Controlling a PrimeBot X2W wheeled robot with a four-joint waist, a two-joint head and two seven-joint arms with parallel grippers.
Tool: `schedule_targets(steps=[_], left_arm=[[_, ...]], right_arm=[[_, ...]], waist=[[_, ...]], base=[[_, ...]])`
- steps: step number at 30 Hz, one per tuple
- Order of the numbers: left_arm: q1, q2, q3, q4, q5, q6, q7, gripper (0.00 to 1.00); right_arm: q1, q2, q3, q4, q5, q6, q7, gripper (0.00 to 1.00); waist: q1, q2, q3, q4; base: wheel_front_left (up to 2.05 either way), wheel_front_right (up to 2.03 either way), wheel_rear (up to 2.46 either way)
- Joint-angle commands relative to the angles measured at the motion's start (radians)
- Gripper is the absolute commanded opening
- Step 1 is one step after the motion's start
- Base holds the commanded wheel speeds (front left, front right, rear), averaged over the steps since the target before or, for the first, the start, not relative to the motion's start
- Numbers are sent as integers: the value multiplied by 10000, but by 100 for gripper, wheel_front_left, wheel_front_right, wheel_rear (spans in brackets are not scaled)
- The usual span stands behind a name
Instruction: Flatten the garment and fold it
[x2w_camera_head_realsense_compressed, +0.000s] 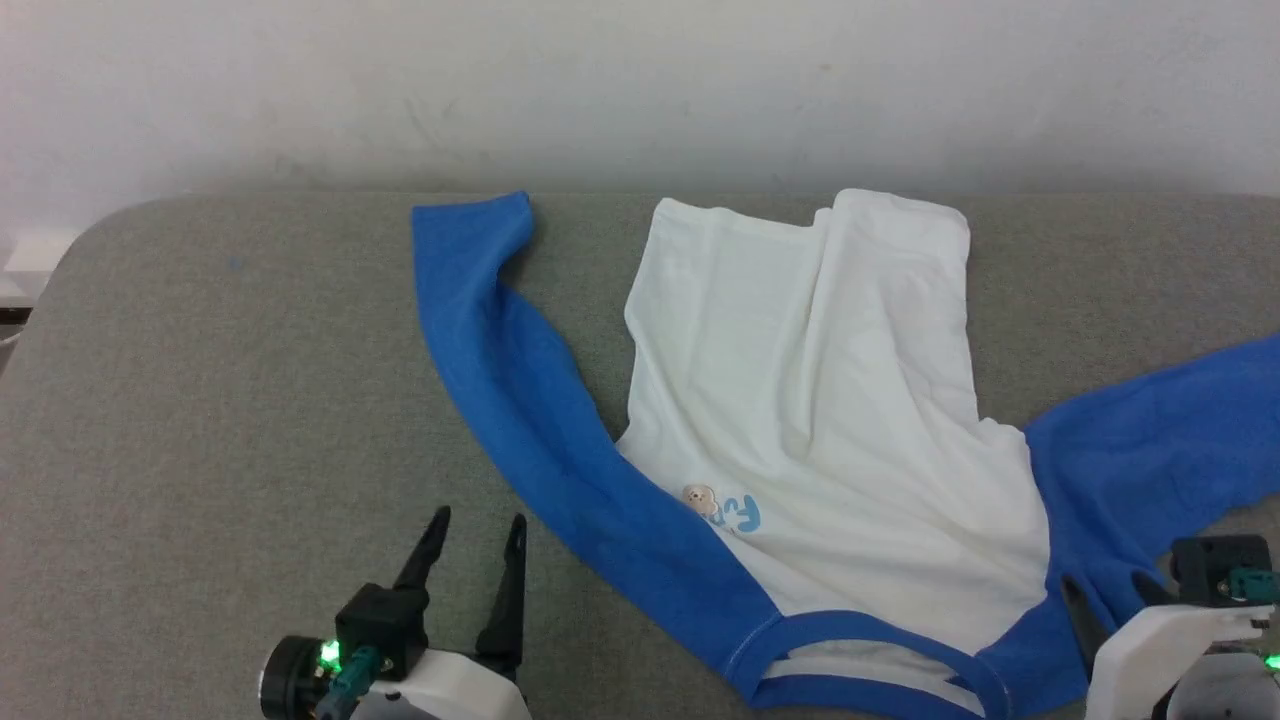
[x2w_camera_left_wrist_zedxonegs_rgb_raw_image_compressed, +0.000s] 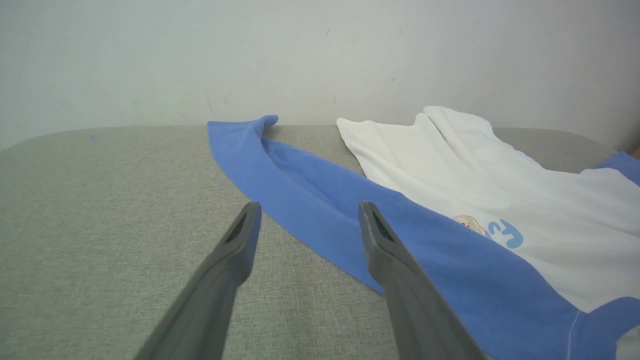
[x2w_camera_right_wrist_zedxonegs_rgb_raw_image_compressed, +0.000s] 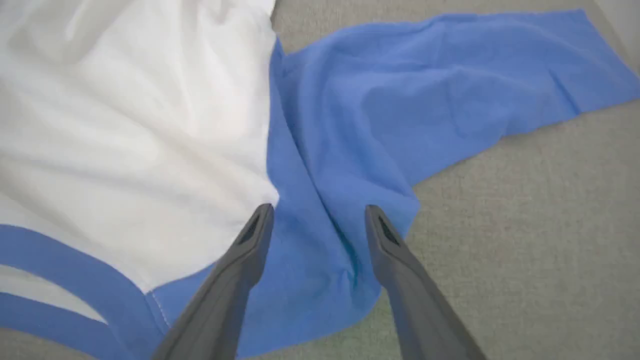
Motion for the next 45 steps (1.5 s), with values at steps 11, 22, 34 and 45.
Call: schedule_targets(steps=[11, 22, 34, 45], left_arm=[[406, -594, -782, -342, -1502, -514, 3495, 100], [-239, -216, -1659, -287, -533, -164, 5350, 100], [-200, 416, -2475, 800, 698, 601, 7902, 41], [36, 587, -2107, 4, 318, 779, 7483, 0]], right_arm=[[-113, 222, 810, -1515, 245, -23, -2950, 100], [-209, 465, 1033, -1075, 271, -23, -3354, 100], [-487, 533, 997, -722, 208, -23, -3605, 100], [-47, 200, 1326, -605, 560, -23, -2586, 100]], waist=[[-1, -1, -28, -856], [-1, -1, 495, -1586], [-1, -1, 977, -1747], [-1, -1, 497, -1303]], base=[[0, 0, 0], [0, 0, 0], [0, 0, 0], [0, 0, 0]])
